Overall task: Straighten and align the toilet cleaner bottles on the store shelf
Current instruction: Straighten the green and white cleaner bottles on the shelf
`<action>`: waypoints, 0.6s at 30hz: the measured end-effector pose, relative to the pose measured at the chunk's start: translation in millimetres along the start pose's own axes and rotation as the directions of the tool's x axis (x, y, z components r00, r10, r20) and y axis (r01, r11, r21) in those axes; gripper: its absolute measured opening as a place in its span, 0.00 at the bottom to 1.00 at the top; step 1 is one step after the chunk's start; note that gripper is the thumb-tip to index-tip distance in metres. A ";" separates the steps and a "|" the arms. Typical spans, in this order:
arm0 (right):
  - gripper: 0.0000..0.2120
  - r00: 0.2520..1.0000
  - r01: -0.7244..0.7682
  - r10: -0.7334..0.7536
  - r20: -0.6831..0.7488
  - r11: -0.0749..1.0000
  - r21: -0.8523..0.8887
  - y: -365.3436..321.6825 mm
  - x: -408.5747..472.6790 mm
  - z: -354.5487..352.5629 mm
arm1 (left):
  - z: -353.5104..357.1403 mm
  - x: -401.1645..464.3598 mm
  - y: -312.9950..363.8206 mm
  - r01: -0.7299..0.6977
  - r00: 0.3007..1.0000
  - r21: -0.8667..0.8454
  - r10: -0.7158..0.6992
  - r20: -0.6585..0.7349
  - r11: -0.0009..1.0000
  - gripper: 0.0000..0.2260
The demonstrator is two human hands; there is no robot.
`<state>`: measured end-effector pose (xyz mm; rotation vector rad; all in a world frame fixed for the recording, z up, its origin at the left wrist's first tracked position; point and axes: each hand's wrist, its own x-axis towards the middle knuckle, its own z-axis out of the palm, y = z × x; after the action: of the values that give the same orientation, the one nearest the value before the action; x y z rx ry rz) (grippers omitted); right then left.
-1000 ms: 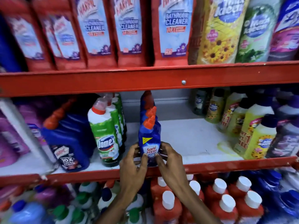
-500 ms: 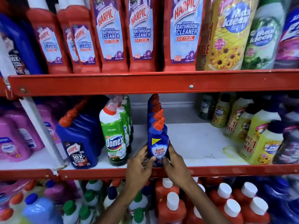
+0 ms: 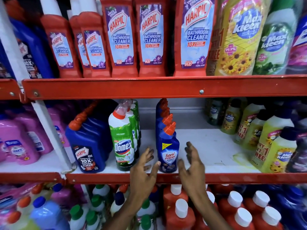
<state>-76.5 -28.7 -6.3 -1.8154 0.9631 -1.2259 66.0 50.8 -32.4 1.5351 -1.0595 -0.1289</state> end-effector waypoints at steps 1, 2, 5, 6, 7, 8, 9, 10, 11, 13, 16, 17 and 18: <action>0.25 0.992 0.041 -0.036 -0.120 0.998 0.043 -7.6 -5.4 -1.5 | -7.9 -5.5 1.7 -0.020 0.996 -0.010 0.019 -0.090 1.000 0.23; 0.21 0.972 0.099 -0.082 -0.221 0.993 0.067 -16.3 -10.6 -1.5 | -16.9 -10.5 3.1 -0.049 0.982 -0.017 0.045 -0.181 0.999 0.19; 0.15 0.947 0.226 -0.196 -0.254 0.969 0.098 -40.8 -27.9 14.2 | -47.2 -14.2 2.2 -0.110 0.919 -0.041 0.086 -0.385 0.993 0.16; 0.16 0.961 0.227 -0.203 -0.190 0.968 0.112 -45.6 -32.1 24.9 | -56.2 -11.5 -1.5 -0.107 0.910 -0.053 0.076 -0.407 0.993 0.17; 0.17 0.974 0.212 -0.199 -0.110 0.970 0.121 -47.8 -34.4 37.4 | -63.8 -8.2 -5.0 -0.091 0.914 -0.062 0.059 -0.401 0.994 0.20; 0.18 0.983 0.184 -0.182 -0.026 0.976 0.118 -46.7 -34.7 51.8 | -70.1 -4.7 -8.4 -0.069 0.926 -0.059 0.042 -0.375 0.996 0.23; 0.21 0.985 0.155 -0.162 0.061 0.981 0.113 -46.1 -34.6 65.7 | -74.9 -1.1 -12.4 -0.042 0.942 -0.054 0.022 -0.336 0.998 0.26; 0.25 0.979 0.128 -0.142 0.143 0.986 0.105 -43.1 -32.1 78.9 | -77.1 2.8 -15.9 -0.005 0.956 -0.057 -0.012 -0.293 0.998 0.27; 0.30 0.970 0.100 -0.120 0.214 0.990 0.100 -42.7 -29.6 90.7 | -80.1 6.6 -18.5 0.033 0.966 -0.078 -0.052 -0.252 0.996 0.26; 0.34 0.941 0.041 -0.074 0.329 0.993 0.106 -41.0 -22.3 110.1 | -84.5 16.3 -23.3 0.106 0.973 -0.150 -0.134 -0.187 0.983 0.23; 0.31 0.904 0.085 -0.117 0.411 0.992 0.095 -37.1 -19.9 124.2 | -90.9 26.7 -33.5 0.144 0.983 -0.184 -0.161 -0.083 0.972 0.18; 0.31 0.903 0.103 -0.126 0.411 0.992 0.078 -35.3 -21.3 126.8 | -92.9 26.9 -36.0 0.137 0.988 -0.171 -0.148 -0.048 0.976 0.16; 0.30 0.906 0.112 -0.128 0.404 0.992 0.065 -33.9 -22.9 128.7 | -94.4 27.5 -40.0 0.130 0.990 -0.155 -0.136 -0.031 0.979 0.16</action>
<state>45.5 27.3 -21.5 -2.0157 0.5931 -0.8735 161.4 96.9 -25.7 1.4633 -0.8938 -0.2639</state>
